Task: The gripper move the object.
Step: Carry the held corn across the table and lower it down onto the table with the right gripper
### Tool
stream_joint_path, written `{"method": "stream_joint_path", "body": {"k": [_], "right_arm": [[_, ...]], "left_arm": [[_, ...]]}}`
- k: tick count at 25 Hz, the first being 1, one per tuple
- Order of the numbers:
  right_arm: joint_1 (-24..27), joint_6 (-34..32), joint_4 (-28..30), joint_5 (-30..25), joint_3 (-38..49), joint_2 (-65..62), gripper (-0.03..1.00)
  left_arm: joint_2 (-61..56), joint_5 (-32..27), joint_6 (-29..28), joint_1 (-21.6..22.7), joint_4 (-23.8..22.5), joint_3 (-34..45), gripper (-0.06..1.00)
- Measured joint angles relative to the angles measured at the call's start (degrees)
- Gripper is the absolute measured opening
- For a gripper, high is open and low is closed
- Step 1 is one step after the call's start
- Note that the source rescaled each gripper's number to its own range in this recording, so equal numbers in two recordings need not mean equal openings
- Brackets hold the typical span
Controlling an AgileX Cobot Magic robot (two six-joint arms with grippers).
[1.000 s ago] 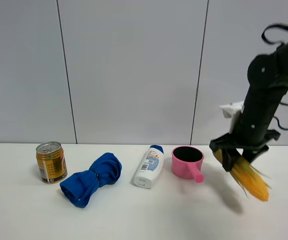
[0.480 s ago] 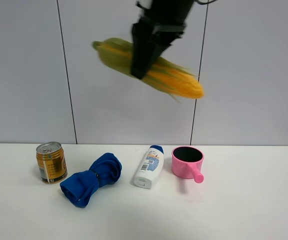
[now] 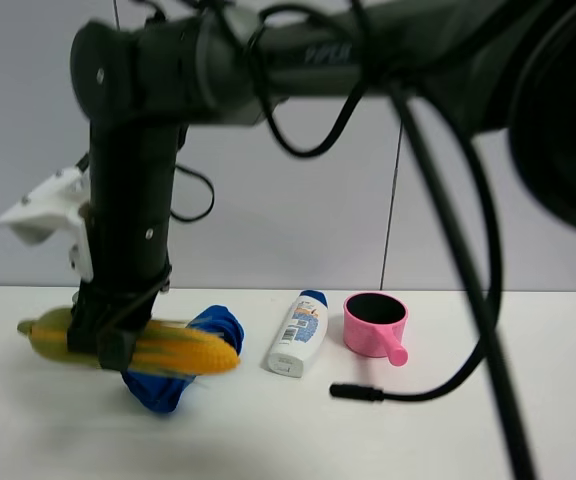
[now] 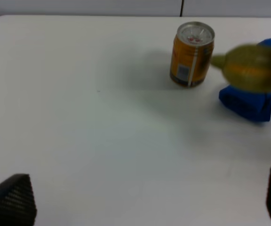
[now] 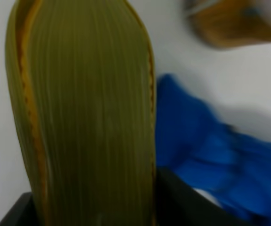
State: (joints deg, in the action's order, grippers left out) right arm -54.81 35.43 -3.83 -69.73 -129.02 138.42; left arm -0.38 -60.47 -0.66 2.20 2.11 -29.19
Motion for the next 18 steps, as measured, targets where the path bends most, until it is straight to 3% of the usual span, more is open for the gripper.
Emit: {"method": "stream_joint_path", "body": {"k": [8,14,18], "right_arm": [[-2.09,0.65,-0.01,-0.17,-0.34,5.63,0.00],[-2.09,7.36,1.27,0.70,-0.48,6.45,0.00],[-2.09,8.40,1.40,1.64,-0.48,7.61,0.00]], "left_arm": [[0.00,0.00,0.00,0.00,0.00,0.00,1.00],[0.00,0.00,0.00,0.00,0.00,0.00,1.00],[0.00,0.00,0.00,0.00,0.00,0.00,1.00]]}}
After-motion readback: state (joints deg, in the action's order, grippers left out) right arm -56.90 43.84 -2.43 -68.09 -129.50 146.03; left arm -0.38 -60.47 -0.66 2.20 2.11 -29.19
